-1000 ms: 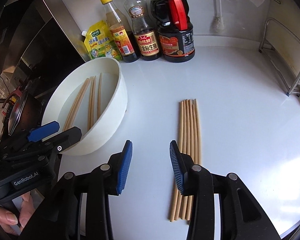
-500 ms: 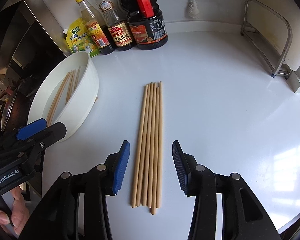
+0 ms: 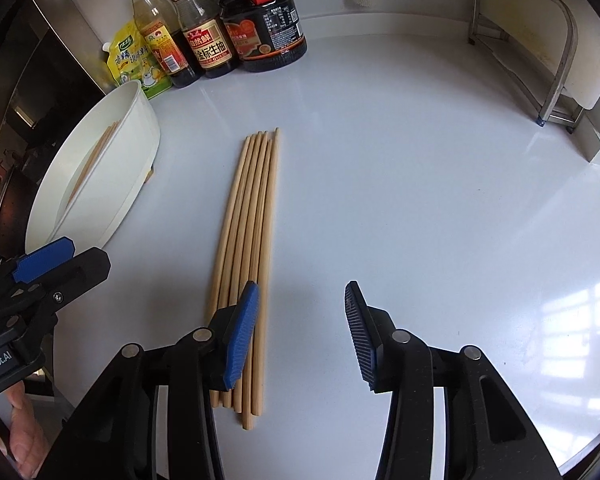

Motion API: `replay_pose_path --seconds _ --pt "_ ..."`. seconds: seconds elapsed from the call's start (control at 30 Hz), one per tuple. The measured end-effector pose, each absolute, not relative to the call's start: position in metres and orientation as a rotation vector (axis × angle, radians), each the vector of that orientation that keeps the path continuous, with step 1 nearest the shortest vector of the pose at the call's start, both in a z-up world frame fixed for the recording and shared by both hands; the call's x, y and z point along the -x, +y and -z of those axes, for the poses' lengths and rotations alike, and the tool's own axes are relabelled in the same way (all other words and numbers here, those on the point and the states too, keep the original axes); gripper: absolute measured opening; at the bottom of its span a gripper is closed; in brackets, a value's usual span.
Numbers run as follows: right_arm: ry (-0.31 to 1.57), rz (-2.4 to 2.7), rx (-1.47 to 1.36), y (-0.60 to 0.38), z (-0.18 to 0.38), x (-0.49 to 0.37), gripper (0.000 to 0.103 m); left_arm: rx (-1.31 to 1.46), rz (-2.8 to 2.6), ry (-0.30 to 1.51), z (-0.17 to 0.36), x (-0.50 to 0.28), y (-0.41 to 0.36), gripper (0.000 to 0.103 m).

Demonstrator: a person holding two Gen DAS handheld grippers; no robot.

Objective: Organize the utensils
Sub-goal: 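Position both open tools over the chopstick pile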

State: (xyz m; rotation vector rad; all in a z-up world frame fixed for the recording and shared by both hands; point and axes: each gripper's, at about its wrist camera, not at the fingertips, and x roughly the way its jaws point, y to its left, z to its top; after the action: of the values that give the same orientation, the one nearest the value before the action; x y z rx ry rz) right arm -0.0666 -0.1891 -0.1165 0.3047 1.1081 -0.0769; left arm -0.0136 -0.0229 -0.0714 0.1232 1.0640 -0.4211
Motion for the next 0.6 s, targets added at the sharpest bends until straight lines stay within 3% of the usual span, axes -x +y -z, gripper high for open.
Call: replay_pose_path --seconds 0.6 --pt "1.121 0.084 -0.201 -0.170 0.138 0.054 0.043 -0.138 0.394 1.107 0.097 0.012 -0.022 0.071"
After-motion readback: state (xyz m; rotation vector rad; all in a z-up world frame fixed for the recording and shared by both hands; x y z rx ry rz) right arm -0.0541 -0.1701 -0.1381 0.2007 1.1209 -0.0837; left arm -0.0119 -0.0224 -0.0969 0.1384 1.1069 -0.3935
